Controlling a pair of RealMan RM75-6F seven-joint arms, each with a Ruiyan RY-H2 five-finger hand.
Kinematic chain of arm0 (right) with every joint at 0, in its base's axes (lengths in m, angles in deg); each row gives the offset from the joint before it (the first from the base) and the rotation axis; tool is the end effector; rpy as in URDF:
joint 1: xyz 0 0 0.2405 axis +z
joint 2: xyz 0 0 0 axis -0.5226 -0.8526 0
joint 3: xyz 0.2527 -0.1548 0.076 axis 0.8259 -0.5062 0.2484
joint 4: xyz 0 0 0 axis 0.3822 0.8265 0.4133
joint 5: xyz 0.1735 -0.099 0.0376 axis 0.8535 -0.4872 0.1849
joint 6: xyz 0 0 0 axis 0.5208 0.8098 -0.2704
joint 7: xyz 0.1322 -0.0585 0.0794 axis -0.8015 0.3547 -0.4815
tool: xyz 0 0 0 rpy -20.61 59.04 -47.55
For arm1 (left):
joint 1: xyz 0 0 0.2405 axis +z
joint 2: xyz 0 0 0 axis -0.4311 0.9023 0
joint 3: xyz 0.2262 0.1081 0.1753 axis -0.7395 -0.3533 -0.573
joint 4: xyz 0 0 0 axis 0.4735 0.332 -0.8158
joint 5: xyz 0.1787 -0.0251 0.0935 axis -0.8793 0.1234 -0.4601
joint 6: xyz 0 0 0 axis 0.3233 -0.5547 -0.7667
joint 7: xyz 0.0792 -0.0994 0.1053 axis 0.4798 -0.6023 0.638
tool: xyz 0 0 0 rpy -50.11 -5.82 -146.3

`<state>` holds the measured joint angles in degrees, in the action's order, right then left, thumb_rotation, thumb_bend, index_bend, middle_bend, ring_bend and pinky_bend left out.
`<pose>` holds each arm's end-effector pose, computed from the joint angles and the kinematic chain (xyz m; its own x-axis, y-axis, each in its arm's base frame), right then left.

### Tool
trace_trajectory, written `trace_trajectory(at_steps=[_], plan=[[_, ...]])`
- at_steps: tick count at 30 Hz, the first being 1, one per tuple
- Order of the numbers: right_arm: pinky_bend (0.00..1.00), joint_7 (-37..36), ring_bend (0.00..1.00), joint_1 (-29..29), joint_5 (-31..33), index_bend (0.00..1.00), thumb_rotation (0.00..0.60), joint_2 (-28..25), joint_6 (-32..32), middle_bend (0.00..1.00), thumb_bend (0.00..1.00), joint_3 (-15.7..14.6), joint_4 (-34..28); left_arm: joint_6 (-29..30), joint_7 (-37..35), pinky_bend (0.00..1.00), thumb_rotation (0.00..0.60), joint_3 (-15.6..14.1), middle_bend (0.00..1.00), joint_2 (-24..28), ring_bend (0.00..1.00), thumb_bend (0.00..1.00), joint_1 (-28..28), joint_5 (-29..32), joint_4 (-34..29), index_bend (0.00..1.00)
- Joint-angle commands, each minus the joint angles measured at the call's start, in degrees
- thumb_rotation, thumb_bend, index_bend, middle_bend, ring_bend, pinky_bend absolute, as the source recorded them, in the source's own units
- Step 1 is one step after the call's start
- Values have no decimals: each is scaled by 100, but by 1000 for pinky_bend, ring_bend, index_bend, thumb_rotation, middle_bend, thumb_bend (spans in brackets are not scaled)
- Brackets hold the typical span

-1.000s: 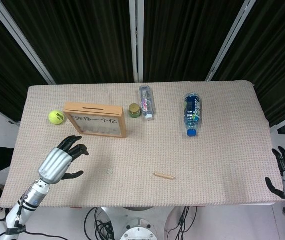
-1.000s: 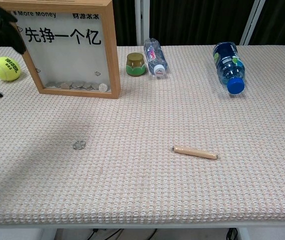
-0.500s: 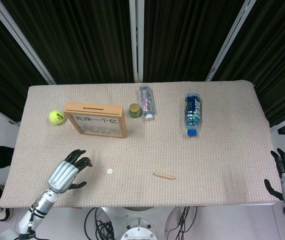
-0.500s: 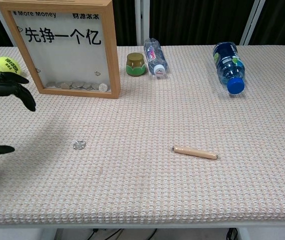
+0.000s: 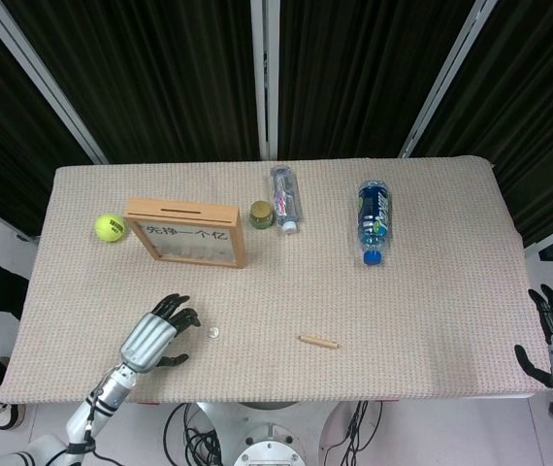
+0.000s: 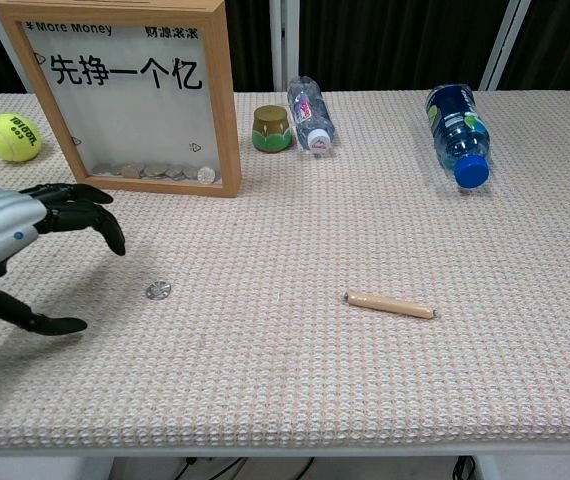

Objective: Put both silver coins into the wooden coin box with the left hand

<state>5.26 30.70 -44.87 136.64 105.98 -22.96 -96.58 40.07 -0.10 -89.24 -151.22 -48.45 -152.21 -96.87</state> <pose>-0.3723 -0.1673 0.2106 0.4305 -0.0164 0.9024 -0.8986 0.0859 0.4302 -0.2649 0.2642 -0.0397 0.3609 0.1588 0.9190 0.8166 -0.5298 -0.2291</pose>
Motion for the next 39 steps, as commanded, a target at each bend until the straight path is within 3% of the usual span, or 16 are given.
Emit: trace_trajectory(at_steps=[1,16,39], plan=[[0,-14,0,-3,17,0,600,-8,-14,0,282,-3,9,-56,-34,138,600,47,274,-145,112,76,-49,22,140,366],[0,-174,0,14,67,0,600,-5,-80,0,281,11,120,-277,23,130,600,62,230,-437,96,252,-136,121,499,384],[0,-314,0,17,136,0,600,32,-149,0,282,18,271,-461,-73,127,600,4,229,-574,95,291,-261,128,612,389]])
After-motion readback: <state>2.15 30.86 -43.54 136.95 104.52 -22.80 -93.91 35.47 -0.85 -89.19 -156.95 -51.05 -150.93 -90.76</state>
